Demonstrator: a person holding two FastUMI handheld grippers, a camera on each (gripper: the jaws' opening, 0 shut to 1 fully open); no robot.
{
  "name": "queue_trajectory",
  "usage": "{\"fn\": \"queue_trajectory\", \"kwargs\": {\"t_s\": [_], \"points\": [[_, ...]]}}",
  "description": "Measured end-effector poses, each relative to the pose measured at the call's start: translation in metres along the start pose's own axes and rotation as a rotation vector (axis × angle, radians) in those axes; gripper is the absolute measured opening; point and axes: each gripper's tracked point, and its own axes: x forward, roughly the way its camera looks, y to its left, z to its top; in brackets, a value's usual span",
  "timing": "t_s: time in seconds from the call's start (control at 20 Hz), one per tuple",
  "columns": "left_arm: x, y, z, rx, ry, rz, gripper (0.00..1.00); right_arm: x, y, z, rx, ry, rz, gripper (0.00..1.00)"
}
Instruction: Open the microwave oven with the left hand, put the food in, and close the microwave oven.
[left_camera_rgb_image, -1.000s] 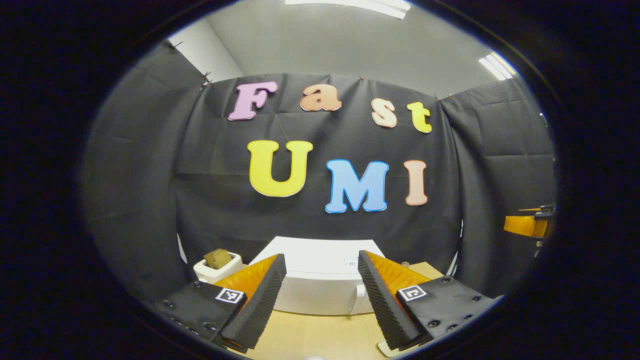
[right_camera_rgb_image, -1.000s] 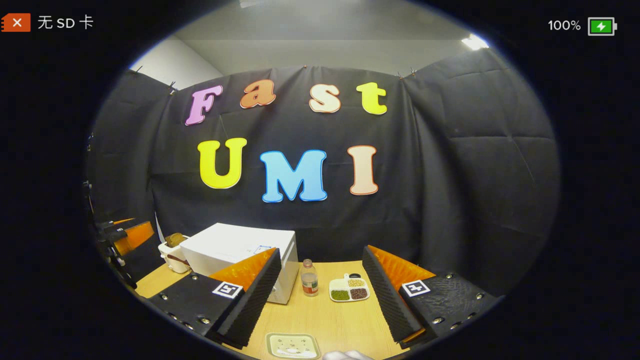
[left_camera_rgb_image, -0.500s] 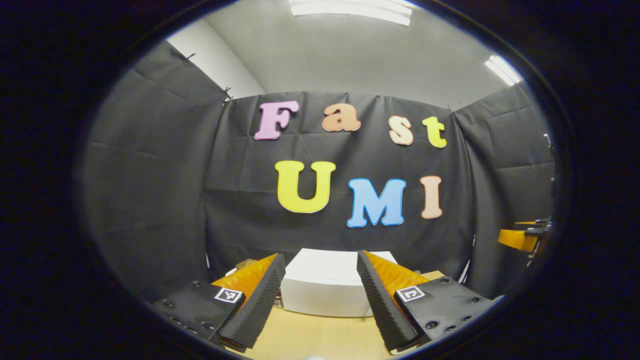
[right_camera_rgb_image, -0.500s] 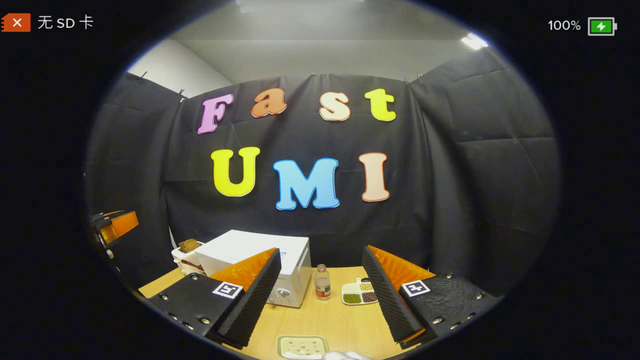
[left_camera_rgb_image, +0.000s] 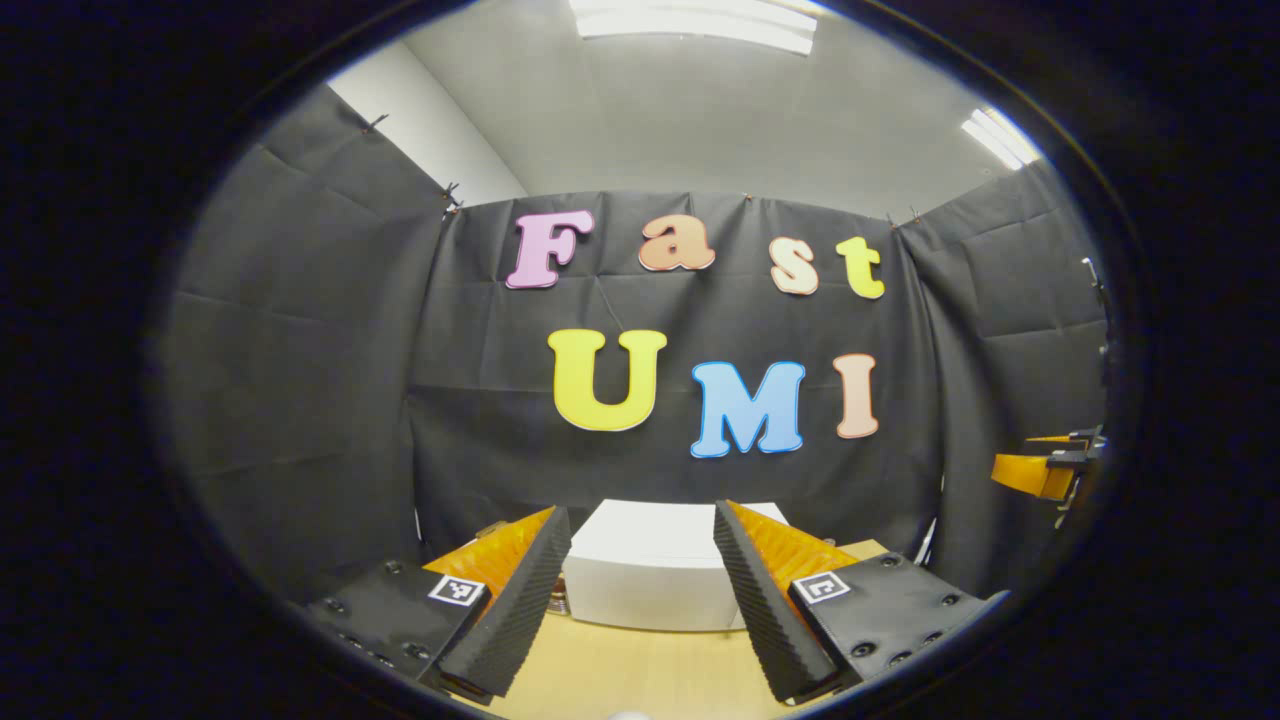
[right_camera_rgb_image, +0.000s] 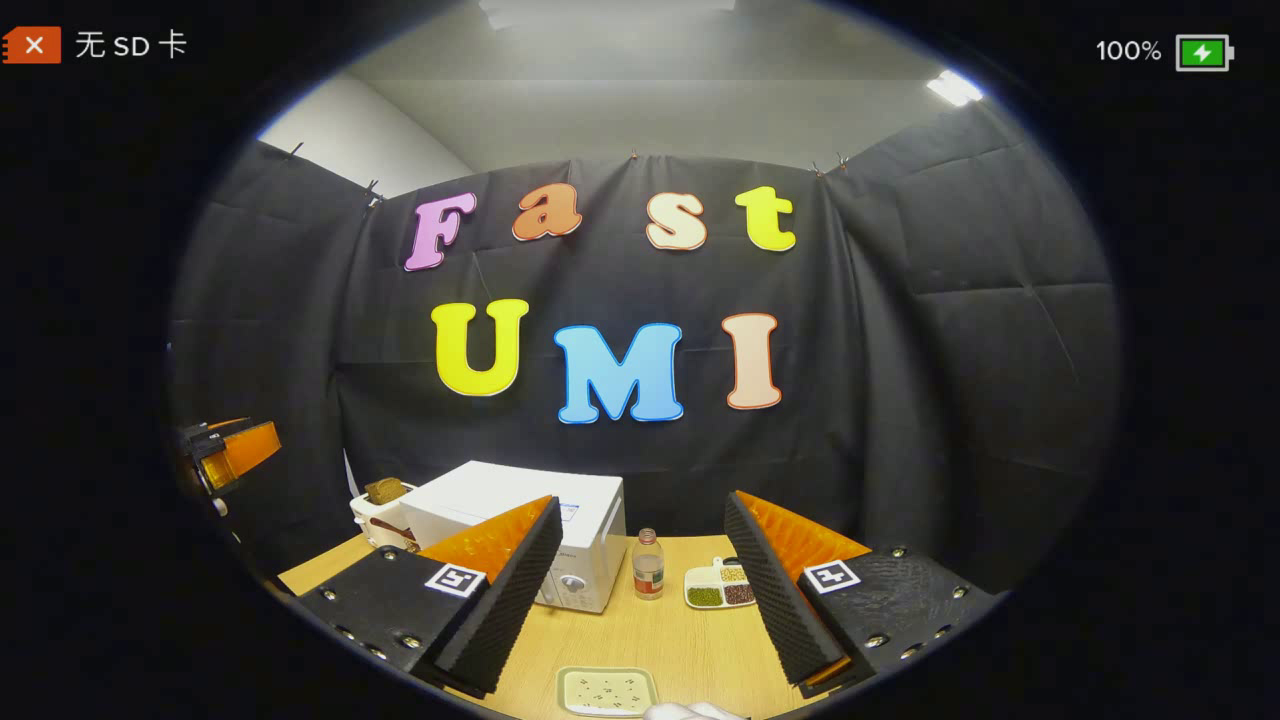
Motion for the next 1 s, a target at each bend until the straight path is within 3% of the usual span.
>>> {"fn": "queue_trajectory", "kwargs": {"t_s": [1.0], "points": [[0.009, 0.011, -0.005, 0.009, 0.02, -0.023, 0.94, 0.001, 0.012, 0.007, 0.037, -0.021, -0.018, 0.99]]}}
